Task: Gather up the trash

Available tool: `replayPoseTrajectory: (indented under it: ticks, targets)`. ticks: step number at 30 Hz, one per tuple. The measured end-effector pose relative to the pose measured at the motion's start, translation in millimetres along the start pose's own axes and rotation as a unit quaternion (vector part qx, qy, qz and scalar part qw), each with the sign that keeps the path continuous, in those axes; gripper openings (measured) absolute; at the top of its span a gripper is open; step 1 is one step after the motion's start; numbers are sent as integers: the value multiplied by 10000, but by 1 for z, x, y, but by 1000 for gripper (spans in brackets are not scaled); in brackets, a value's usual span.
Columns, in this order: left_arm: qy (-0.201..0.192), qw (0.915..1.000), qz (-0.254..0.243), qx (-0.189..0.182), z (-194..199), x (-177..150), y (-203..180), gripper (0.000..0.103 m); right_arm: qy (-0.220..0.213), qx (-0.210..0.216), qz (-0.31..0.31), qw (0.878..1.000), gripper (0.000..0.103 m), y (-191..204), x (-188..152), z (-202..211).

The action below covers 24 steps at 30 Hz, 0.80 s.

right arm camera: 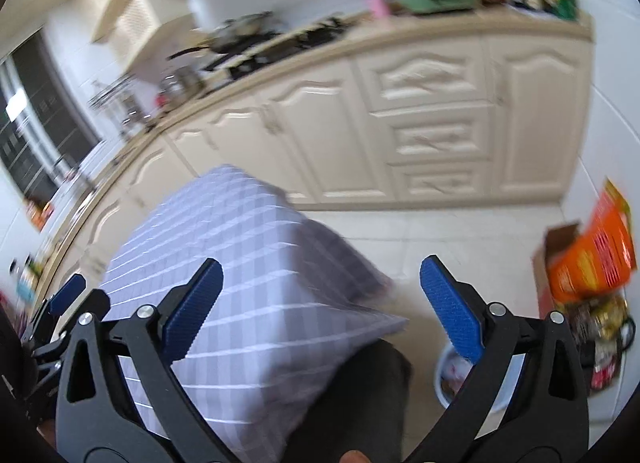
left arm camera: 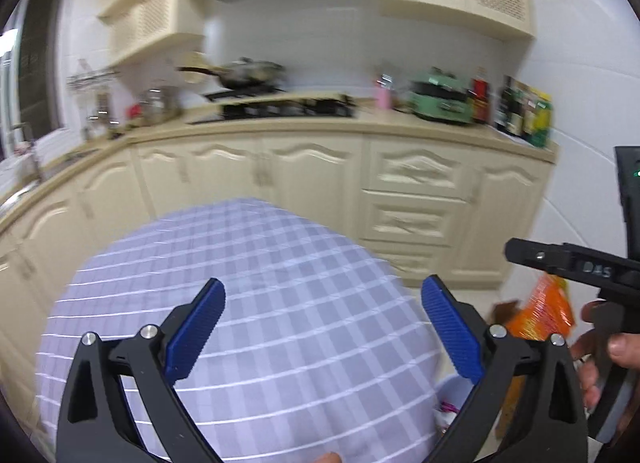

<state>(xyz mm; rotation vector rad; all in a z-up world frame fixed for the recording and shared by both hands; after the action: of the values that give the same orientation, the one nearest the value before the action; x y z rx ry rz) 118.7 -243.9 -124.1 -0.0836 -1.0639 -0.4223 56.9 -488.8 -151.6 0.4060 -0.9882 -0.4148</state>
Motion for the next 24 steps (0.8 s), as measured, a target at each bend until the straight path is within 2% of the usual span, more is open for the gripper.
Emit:
replayPoseTrajectory:
  ticks: [6, 11, 15, 19, 24]
  targets:
    - [-254, 9962, 413, 729, 26, 12, 78, 98, -64, 360, 668, 9971, 97, 81, 11, -13]
    - [-439, 9891, 632, 1259, 48, 18, 123, 98, -153, 521, 1203, 9913, 97, 144, 14, -20]
    - [-517, 9837, 859, 1493, 64, 19, 150, 98, -274, 605, 1556, 9856, 97, 187, 12, -20]
    - [-603, 9781, 1093, 1664, 80, 20, 178, 98, -388, 619, 1739, 9821, 97, 209, 9, -19]
    - [-645, 9752, 1266, 1696, 91, 22, 194, 98, -552, 535, 1940, 9780, 97, 228, 6, -16]
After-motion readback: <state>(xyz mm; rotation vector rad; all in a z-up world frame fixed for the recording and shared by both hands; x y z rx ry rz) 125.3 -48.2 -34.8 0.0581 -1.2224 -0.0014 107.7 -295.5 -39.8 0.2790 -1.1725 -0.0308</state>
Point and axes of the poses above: each gripper's, at about its wrist camera, not at the fingertips, and z roughly against the way its jaws point, y to its left, x to its top, the point moved 2 cm from there along -z, roughly the way its jaws point, and after that the axes turned 12 degrees about x, right-handed, at the moved point
